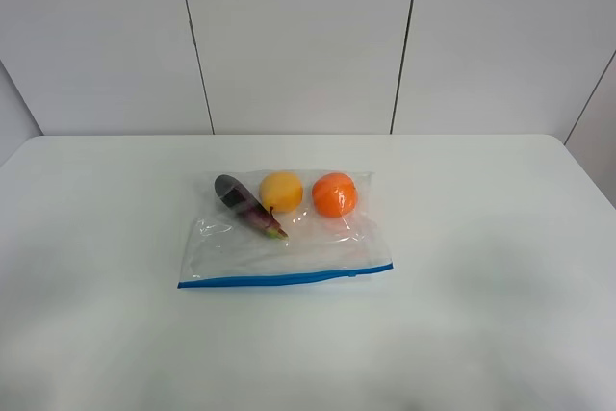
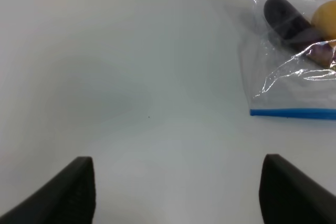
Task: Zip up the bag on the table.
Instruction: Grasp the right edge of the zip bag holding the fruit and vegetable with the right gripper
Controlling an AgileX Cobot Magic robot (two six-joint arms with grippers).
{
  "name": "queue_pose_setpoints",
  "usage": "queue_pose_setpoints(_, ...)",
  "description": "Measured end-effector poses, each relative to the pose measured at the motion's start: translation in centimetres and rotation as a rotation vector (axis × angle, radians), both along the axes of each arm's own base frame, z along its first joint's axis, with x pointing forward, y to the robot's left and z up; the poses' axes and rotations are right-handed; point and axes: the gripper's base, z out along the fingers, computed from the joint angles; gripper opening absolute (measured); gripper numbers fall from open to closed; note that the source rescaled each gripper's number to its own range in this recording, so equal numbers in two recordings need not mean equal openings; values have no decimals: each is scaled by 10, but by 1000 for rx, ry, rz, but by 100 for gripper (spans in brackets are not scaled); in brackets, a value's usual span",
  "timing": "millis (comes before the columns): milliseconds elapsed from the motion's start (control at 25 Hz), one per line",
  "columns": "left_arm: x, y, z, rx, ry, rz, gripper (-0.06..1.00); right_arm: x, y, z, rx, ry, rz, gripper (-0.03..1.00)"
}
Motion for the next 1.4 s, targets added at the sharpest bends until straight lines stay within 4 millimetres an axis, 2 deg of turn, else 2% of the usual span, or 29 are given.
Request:
queue_pose_setpoints(600, 0, 0, 0, 0, 0, 0, 94, 0, 0, 0, 4, -1, 3, 85)
queue_pose_setpoints(760, 0, 0, 0, 0, 0, 0, 94, 3, 1, 9, 12, 9, 8, 85)
queue_pose_setpoints(1000, 0, 0, 0, 0, 0, 0, 94, 34, 0, 22, 38, 112, 18, 85)
queue_pose_setpoints(1400, 0, 0, 0, 0, 0, 0, 94, 106, 0, 18, 71, 217, 55, 85)
